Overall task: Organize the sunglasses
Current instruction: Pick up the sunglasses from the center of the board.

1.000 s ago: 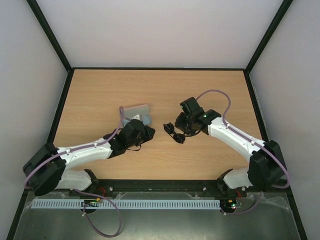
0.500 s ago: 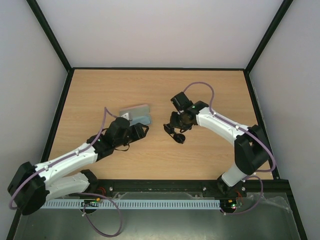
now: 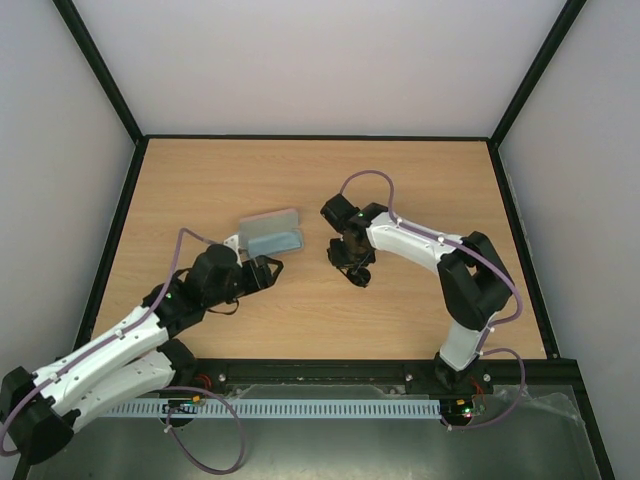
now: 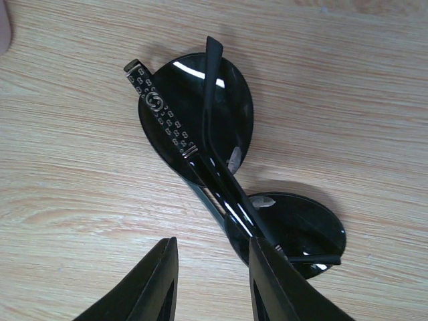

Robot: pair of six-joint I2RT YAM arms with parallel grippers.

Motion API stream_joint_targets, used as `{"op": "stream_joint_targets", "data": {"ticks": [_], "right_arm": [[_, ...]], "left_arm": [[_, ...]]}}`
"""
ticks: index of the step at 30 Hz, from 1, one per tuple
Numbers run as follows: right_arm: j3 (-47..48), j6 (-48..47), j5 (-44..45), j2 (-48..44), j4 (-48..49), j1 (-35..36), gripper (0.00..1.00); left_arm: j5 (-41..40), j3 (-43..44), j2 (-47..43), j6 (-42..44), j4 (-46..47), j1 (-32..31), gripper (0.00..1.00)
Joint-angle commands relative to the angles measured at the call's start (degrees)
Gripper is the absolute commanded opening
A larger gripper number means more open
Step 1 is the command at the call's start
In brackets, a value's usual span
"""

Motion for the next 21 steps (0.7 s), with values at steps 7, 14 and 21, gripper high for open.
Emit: {"op": "stream_joint_targets", "data": {"ticks": [7, 14, 21], "right_arm": [[2.5, -3.7, 3.7, 3.2, -4.3, 0.1, 0.31], [3.7, -5.2, 2.7, 5.4, -2.7, 0.1, 0.31], [3.6, -4.0, 2.3, 3.6, -0.8, 0.0, 0.31]], "left_arm": [[0.3, -1.8, -3.8, 0.1, -5.7, 0.7, 0.73], [0.7, -1.2, -2.4, 0.4, -5.3, 0.7, 0.73], [3.2, 0.5, 1.3, 2.1, -3.6, 0.8, 0.75]]}}
